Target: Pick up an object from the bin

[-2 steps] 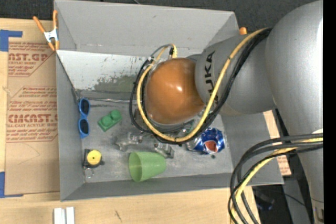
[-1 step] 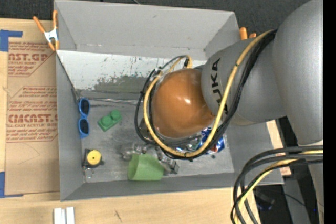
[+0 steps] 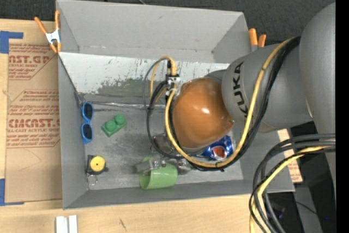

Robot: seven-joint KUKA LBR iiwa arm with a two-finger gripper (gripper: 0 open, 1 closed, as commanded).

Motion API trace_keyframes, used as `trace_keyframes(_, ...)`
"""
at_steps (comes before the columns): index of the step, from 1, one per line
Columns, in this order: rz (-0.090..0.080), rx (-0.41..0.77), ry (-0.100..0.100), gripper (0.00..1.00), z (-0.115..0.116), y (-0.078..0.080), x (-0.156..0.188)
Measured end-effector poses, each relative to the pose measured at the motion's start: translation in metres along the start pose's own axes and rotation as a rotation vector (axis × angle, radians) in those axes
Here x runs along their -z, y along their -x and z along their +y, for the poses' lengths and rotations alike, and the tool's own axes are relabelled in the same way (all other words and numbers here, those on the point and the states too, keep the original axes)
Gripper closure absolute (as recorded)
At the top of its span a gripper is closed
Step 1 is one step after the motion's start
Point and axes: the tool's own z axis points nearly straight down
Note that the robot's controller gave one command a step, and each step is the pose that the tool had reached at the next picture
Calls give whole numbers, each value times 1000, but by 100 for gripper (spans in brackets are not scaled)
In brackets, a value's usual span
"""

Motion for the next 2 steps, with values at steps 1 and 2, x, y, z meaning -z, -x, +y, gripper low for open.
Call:
trace_keyframes(1,-1,-1,-1,100,-1,1,1)
trace_keyframes(2,7,4,3,100,-11,-24,143)
